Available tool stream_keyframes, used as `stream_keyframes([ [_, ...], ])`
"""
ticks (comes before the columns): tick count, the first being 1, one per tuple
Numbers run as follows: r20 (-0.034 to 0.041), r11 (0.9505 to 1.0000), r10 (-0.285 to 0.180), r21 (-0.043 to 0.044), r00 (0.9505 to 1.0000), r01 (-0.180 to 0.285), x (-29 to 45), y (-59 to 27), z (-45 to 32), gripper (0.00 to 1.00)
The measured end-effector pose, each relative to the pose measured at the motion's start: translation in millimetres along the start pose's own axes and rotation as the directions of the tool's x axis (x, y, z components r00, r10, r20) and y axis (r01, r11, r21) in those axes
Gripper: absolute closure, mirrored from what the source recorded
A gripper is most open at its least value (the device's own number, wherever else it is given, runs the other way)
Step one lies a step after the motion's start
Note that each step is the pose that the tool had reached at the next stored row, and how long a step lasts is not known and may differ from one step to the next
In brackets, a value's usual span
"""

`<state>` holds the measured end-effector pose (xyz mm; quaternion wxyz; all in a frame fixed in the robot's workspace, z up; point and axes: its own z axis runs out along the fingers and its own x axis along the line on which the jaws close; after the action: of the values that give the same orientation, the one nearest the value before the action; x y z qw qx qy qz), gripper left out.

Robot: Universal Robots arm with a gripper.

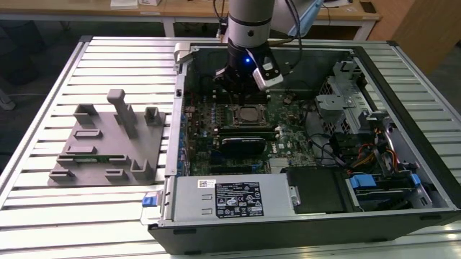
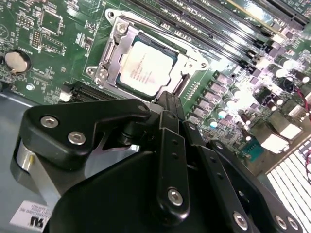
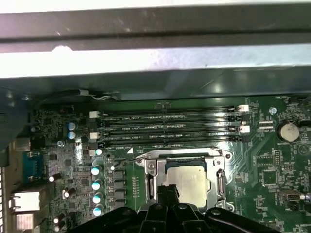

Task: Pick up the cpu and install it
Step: 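Install the first cpu locking lever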

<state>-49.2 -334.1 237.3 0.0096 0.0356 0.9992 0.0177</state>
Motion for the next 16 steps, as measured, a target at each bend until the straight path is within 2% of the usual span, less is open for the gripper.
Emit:
stream_keyframes([
  [9,0.0000,1.0000,0.000,0.0000,1.0000,0.000,-0.3,0.6,-15.0,0.89],
  [12,0.0001,1.0000,0.000,-0.0010,1.0000,0.000,-0.2,0.6,-16.0,0.89],
  [16,-0.0001,1.0000,0.000,-0.0021,1.0000,0.000,4.9,-0.2,-16.2,0.89],
])
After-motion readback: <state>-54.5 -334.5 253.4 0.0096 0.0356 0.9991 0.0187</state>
